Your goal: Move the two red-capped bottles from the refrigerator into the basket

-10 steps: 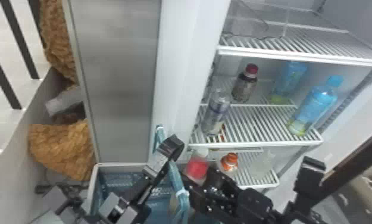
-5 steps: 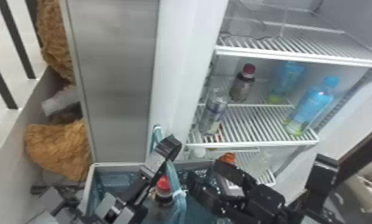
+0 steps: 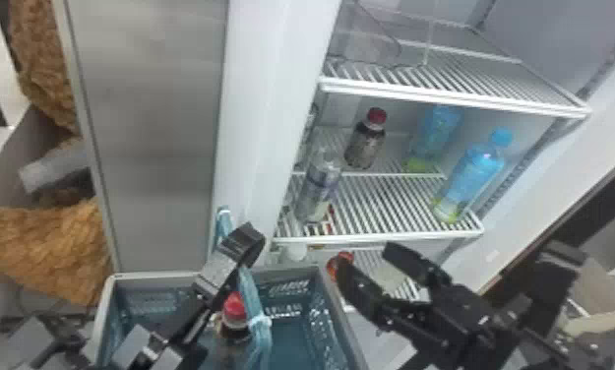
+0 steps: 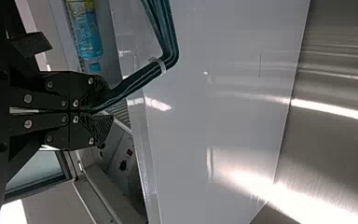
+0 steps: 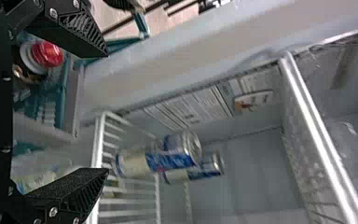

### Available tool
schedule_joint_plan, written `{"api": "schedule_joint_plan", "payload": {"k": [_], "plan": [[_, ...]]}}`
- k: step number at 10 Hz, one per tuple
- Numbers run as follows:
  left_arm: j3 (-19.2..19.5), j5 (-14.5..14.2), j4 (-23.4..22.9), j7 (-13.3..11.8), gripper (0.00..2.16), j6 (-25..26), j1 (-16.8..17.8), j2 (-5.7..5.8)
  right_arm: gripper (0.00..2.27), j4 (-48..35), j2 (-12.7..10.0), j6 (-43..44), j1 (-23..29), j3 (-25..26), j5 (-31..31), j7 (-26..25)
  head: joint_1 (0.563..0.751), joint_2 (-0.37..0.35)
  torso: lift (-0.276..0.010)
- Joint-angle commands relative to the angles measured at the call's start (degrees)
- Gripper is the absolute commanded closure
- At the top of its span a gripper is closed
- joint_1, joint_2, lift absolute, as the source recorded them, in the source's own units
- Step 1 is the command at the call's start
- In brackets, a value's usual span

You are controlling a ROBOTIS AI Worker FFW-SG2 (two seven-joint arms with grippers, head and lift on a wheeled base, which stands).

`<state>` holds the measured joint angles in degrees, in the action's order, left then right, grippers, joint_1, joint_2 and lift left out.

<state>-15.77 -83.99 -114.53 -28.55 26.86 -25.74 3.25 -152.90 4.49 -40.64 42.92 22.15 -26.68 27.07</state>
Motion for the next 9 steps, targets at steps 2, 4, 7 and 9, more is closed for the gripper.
{"api": "schedule_joint_plan", "payload": {"k": [2,4,7,9], "plan": [[0.0,-0.2,0.0,0.0,1.2,0.0,0.0,0.0,0.15,2.1,-0.8,5.3,0.3,2.2,0.6,-0.4,0.695,-0.35,0.0],[0.0,-0.2,0.0,0.0,1.2,-0.4,0.2,0.0,0.15,3.2,-1.2,8.3,0.3,2.4,0.6,-0.8,0.695,-0.35,0.0],[0.1,0.0,0.0,0.0,1.2,-0.3,0.2,0.09,0.16,3.9,-1.6,11.8,0.4,3.9,0.7,-2.5,0.695,-0.35,0.0],[0.0,-0.2,0.0,0.0,1.2,-0.3,0.4,0.0,0.16,5.2,-2.0,14.8,0.0,4.7,0.9,-4.8,0.695,-0.35,0.0]]}}
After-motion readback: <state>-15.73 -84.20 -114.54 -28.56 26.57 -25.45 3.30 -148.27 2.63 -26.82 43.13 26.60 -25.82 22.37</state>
